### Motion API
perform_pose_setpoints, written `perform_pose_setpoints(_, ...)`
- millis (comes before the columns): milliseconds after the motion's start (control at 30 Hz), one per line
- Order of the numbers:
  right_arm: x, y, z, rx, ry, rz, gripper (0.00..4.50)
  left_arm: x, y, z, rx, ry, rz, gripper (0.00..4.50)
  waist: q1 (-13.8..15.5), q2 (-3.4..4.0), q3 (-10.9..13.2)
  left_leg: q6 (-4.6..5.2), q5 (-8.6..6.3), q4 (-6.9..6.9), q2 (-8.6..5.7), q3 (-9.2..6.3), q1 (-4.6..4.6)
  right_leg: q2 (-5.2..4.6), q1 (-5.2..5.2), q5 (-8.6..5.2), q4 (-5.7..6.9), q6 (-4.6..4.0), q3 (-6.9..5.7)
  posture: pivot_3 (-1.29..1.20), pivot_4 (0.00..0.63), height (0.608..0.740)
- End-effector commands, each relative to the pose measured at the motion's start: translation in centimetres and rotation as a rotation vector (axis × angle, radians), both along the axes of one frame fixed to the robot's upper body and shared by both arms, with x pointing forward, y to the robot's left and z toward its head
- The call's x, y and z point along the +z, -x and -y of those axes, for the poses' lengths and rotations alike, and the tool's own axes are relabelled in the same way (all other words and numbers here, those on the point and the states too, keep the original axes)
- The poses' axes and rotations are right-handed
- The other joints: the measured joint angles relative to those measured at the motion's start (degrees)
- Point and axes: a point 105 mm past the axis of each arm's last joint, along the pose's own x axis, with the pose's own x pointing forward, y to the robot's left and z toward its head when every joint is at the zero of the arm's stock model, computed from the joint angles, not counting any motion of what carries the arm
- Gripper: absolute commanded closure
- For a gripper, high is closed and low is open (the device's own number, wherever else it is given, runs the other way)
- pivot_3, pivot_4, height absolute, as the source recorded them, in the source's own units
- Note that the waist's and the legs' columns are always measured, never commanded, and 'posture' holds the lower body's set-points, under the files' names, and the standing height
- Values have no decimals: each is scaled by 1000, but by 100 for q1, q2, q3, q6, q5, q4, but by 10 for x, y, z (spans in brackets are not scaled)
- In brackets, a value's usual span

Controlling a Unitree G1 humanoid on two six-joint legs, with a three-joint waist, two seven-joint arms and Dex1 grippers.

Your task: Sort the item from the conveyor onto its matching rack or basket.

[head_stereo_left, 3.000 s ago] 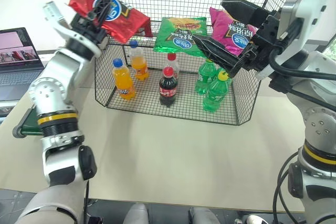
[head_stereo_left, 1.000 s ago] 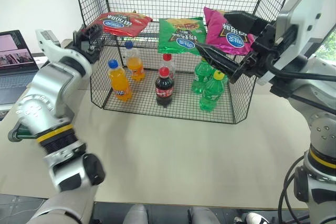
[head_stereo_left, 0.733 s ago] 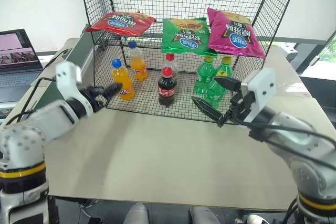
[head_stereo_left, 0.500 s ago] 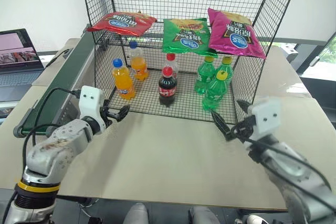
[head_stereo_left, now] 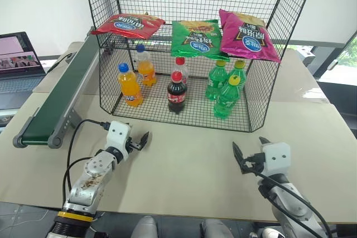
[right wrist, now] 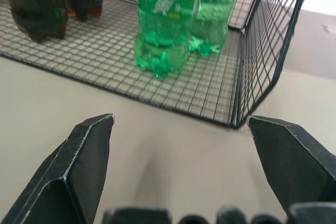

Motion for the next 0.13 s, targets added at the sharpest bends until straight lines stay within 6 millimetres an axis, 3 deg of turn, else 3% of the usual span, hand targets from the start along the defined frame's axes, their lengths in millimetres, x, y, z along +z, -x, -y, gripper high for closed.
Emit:
perform_pose_setpoints(33, 11, -4, 2, -8, 12, 67, 0, 6, -1, -5, 17, -5, 42, 32, -4, 1, 0, 1, 0, -1, 0, 0, 0, 0, 0, 0, 1, 0, 0, 0, 150, 740)
perform_pose_setpoints(133, 11, -6, 2, -6, 10, 73, 0, 1, 1, -9, 28, -7, 11, 32, -4, 1, -1, 4, -2, -2, 0, 0, 2, 0, 0, 0, 2, 0, 0, 0, 150, 740)
